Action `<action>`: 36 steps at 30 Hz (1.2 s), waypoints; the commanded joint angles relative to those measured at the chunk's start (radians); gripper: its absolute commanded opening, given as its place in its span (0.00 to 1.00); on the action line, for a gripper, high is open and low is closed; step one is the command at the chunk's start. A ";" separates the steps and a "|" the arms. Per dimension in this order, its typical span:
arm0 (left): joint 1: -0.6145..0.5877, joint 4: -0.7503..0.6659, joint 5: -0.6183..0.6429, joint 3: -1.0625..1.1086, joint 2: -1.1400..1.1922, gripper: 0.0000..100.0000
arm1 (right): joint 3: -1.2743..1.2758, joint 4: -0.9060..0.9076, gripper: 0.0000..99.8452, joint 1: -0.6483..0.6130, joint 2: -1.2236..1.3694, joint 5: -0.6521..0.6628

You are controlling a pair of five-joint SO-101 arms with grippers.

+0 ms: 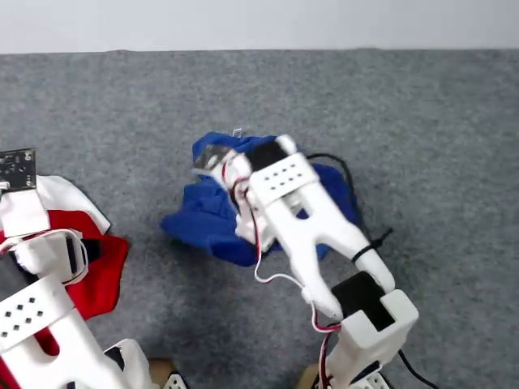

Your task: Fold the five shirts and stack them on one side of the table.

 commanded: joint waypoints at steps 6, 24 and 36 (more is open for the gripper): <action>0.002 0.031 0.011 -0.058 -0.018 0.27 | -0.110 0.054 0.01 0.150 -0.294 0.052; 0.295 -0.012 0.087 -0.051 -0.011 0.27 | -0.048 -0.019 0.01 0.694 -0.576 0.063; 0.419 -0.057 0.104 0.031 -0.018 0.31 | 0.058 -0.266 0.01 0.947 -0.337 0.133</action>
